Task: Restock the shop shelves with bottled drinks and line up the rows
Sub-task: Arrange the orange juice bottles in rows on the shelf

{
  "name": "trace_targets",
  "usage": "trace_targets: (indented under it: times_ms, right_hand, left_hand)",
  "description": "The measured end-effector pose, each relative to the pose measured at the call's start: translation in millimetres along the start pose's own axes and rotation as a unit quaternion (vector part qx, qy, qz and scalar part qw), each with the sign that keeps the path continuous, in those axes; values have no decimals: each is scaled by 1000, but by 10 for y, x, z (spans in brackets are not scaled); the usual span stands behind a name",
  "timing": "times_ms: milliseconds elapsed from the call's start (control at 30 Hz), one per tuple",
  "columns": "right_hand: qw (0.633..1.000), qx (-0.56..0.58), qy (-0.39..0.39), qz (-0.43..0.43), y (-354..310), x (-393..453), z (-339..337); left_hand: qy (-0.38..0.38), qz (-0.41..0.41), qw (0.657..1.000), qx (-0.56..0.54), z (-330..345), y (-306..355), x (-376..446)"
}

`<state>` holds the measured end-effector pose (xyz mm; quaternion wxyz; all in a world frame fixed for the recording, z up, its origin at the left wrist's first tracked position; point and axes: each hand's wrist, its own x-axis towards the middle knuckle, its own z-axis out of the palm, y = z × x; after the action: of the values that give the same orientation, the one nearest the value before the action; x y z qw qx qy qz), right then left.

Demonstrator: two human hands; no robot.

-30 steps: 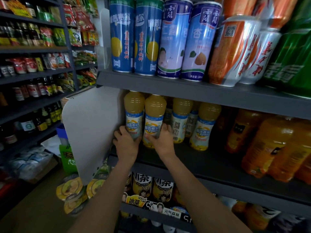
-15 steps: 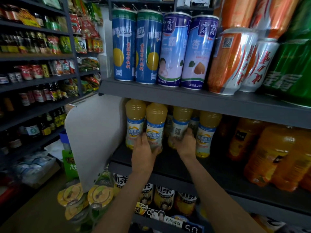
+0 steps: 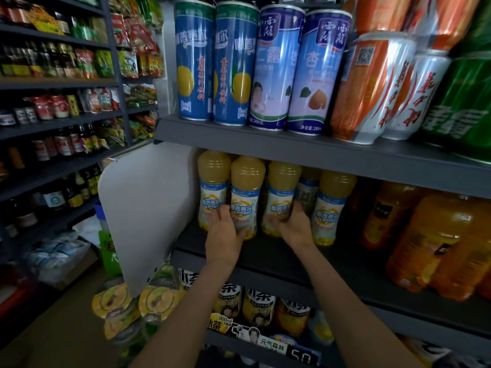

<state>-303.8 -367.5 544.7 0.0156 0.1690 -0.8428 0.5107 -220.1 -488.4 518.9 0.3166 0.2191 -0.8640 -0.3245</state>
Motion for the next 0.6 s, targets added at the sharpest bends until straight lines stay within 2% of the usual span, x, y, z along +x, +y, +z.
trace_targets:
  times_ms: [133,300,400,600]
  right_hand:
    - [996,-49,69,-29,26,26,114]
    - [987,-111,117,-11,-16,89,258]
    - [984,-134,116,0,-55,143,316]
    - [988,-138,62,38,-95,219,248]
  left_hand:
    - [-6,-3,1000,0,-4,0,3]
    - [-13,-7,1000,1,-6,-5,17]
    - [-14,-7,1000,-5,-7,-7,20]
    - [-15,-8,1000,-3,-7,-14,28]
